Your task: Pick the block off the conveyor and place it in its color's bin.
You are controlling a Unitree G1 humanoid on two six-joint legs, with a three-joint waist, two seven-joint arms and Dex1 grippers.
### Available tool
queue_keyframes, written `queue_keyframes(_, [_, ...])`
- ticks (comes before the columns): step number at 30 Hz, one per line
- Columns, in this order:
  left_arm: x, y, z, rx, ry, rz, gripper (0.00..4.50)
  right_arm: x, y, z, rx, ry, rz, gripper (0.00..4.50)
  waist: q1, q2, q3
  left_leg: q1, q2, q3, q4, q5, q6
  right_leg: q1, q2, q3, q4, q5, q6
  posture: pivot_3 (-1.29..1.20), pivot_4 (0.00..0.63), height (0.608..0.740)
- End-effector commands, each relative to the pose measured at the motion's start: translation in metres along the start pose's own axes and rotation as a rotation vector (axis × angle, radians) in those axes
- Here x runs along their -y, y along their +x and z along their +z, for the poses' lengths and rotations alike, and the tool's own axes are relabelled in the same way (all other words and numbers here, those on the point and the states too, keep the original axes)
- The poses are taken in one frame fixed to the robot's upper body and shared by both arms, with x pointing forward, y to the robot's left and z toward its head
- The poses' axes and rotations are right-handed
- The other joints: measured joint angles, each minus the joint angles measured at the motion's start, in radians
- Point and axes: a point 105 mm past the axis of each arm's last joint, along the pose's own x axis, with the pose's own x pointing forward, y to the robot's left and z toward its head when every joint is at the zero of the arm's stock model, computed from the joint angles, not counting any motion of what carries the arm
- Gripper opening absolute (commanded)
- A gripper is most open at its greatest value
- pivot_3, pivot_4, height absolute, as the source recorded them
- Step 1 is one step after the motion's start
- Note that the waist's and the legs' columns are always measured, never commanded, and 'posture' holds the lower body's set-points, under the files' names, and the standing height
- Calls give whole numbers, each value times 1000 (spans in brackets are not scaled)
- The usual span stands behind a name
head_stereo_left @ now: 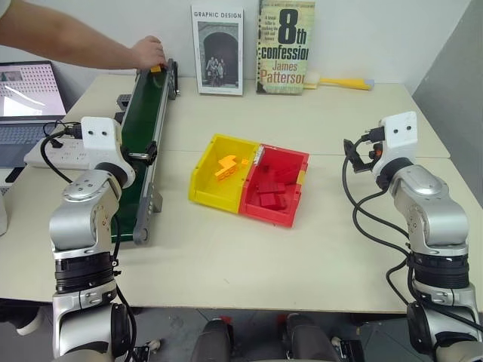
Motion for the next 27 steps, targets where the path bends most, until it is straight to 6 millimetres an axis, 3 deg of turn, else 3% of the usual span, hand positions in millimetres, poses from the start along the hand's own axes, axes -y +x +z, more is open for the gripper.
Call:
queue_keyframes(1, [-5,-5,21,70,20,12,4465,3,-1,19,69,-15,-9,4500,0,0,0,0,0,0,0,0,0,0,0,0,0,0,0,0,150,740])
queue_keyframes(19, [-14,-8,25,118,-34,72,4465,0,0,23,83,-29,21,4500,0,0,0,0,0,0,0,0,0,0,0,0,0,0,0,0,150,740])
queue_keyframes(27, [-9,-6,25,147,-70,63,4465,-46,-4,61,197,-23,455,4500,-1,0,0,0,0,0,0,0,0,0,0,0,0,0,0,0,150,740])
